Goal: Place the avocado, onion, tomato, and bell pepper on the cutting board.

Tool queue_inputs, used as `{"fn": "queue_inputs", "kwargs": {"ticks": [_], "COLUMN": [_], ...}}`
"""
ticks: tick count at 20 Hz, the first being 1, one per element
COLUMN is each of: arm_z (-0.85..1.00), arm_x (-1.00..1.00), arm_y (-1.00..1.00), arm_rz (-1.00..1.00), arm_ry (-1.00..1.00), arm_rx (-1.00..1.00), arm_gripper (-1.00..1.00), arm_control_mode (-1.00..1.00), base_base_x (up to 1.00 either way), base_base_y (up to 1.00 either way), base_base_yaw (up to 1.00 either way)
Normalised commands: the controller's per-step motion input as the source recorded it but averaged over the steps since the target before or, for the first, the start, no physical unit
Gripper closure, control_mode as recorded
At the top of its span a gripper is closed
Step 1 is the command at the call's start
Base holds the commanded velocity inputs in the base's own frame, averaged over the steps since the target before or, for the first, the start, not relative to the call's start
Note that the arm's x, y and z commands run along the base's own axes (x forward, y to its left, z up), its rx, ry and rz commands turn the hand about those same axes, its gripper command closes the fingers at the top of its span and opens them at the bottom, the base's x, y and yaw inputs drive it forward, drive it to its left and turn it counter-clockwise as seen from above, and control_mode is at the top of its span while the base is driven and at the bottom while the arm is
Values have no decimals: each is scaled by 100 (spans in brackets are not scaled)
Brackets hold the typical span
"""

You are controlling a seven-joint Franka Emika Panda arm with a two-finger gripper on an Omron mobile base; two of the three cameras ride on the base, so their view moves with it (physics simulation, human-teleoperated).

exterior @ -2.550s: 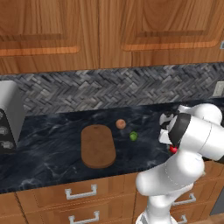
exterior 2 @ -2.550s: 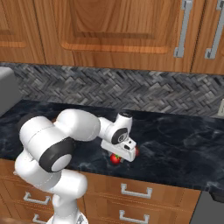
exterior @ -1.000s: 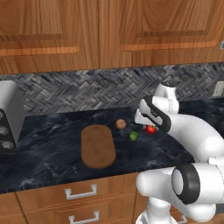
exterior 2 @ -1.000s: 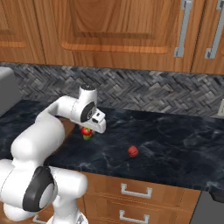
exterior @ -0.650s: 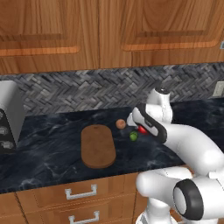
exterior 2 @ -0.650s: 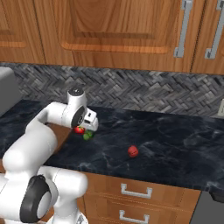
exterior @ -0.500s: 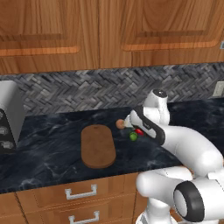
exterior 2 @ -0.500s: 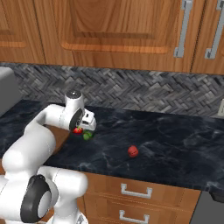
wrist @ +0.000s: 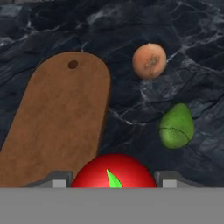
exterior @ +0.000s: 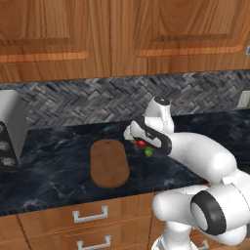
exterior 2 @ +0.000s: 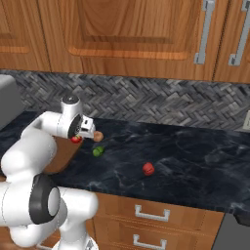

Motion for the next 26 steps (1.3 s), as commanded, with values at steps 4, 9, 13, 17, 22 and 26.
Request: {"fn": "queue_inputs", "kwargs": {"ticks": [4,9,13,17,22,26], "arm_z": [0,0,0,-1,-13,-21], "arm_x": [0,13,24,24,26,16], "arm_y": [68,56,27,10,19,34], "arm_rz": [3,3,4,8,9,8], "arm_ry": [0,0,0,0,0,0], "arm_rx": [-12,-9,-2,0,-1,-5], "arm_gripper": [100,100,100,100,100,100], "arm_control_mode": [-100,-100,-100,-100,-100,-100], "base_base_x": [0,0,0,0,0,0], "base_base_y": [0,0,0,0,0,0], "base_base_yaw": [0,0,0,0,0,0]}}
